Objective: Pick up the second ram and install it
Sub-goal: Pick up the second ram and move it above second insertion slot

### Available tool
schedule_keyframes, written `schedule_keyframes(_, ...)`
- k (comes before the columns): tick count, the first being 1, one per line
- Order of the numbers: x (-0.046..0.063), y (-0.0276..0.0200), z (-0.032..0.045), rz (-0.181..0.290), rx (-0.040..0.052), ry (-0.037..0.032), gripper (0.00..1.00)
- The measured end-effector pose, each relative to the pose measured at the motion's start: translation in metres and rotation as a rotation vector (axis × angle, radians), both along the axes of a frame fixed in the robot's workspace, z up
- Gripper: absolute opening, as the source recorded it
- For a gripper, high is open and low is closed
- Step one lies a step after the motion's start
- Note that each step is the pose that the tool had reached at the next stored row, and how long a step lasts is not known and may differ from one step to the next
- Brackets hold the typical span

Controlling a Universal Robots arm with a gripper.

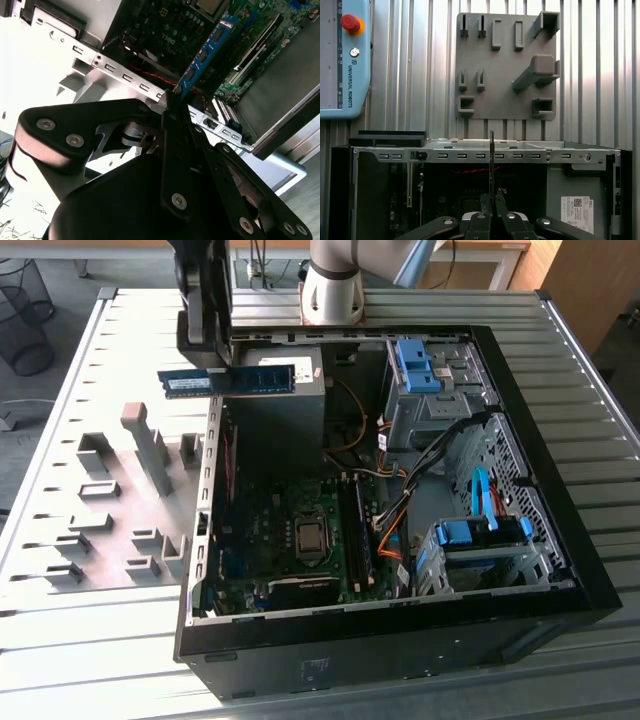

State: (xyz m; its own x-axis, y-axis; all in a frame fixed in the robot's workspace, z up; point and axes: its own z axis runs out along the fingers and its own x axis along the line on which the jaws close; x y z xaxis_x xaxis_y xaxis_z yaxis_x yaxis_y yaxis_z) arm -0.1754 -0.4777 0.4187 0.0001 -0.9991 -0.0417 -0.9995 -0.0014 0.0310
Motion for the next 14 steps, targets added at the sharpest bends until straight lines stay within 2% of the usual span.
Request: schedule_keyframes(14, 0.026, 0.0000, 0.0000, 0.000, 0.0000, 0.0000, 0.14)
